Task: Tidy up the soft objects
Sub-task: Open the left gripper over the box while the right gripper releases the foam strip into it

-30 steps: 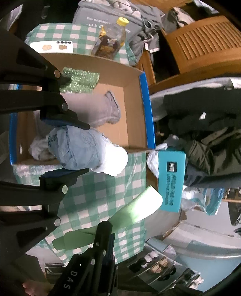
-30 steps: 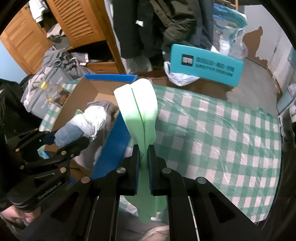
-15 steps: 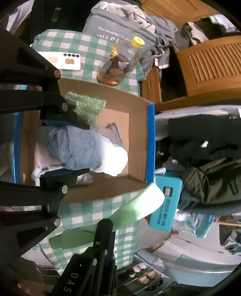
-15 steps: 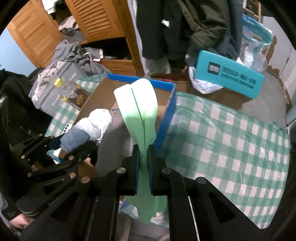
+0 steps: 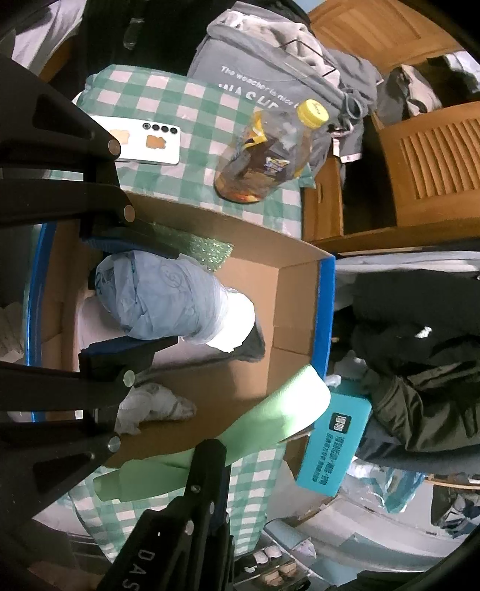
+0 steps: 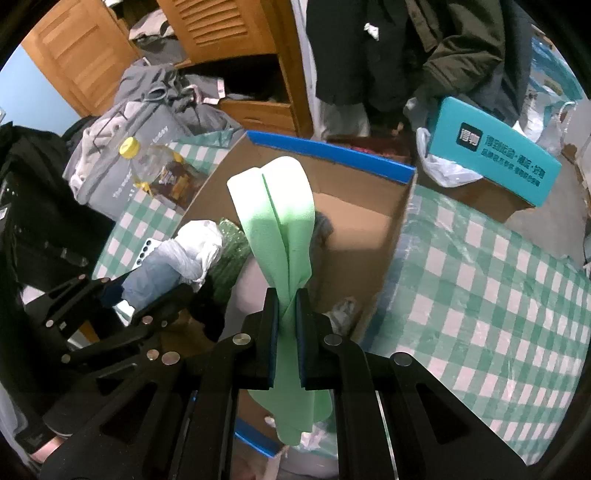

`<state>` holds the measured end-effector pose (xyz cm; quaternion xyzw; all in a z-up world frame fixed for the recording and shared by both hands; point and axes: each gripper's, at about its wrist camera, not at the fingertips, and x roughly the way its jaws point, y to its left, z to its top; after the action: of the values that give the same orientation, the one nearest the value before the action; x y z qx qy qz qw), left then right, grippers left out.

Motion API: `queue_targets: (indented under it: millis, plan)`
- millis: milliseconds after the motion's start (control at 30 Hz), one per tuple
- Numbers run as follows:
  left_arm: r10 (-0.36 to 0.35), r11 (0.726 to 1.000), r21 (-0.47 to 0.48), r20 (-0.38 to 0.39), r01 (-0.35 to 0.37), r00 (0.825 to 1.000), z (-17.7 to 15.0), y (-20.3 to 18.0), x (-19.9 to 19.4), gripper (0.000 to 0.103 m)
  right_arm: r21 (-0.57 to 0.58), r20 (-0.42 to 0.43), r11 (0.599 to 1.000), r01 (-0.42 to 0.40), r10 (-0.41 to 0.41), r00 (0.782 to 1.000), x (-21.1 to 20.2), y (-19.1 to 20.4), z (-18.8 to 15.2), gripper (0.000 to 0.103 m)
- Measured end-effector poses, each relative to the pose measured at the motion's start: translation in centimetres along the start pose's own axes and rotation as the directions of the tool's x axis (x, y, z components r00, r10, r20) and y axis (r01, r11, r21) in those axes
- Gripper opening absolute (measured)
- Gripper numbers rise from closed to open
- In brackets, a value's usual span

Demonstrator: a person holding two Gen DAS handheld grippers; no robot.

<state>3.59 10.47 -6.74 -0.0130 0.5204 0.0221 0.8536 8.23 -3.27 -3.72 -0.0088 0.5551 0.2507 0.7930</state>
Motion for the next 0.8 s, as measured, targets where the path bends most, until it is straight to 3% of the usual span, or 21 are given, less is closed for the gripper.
queue_targets:
  millis: [133, 267, 300, 700, 800]
  plan:
    - [0.013, 1.0, -0.011, -0.016, -0.013, 1.0, -0.1, 0.2, 0.4, 0.044, -0.017, -0.018, 1.0, -0.011, 0.01, 1.0, 1.0, 0.6, 0.1, 0.007]
    - [0.032, 0.999, -0.011, -0.012, -0.032, 0.999, 0.0, 0.1, 0.2, 0.071, -0.02, -0.008, 1.0, -0.008, 0.007, 1.0, 1.1, 0.6, 0.3, 0.013]
    - [0.039, 0.999, -0.009, -0.004, -0.039, 0.999, 0.1, 0.0, 0.1, 0.074, -0.02, -0.005, 1.0, -0.009, 0.009, 1.0, 1.0, 0.6, 0.3, 0.016]
    - [0.063, 0.998, 0.002, 0.037, -0.063, 0.997, 0.5, -0.7, -1.9, 0.081, 0.015, 0.053, 1.0, 0.011, -0.011, 0.999, -1.5, -1.1, 0.0, 0.037]
    - [0.047, 0.999, 0.001, 0.047, -0.047, 0.998, 0.6, -1.1, -2.7, 0.081, 0.025, 0.075, 0.999, 0.023, -0.025, 0.997, -2.8, -1.5, -0.4, 0.048]
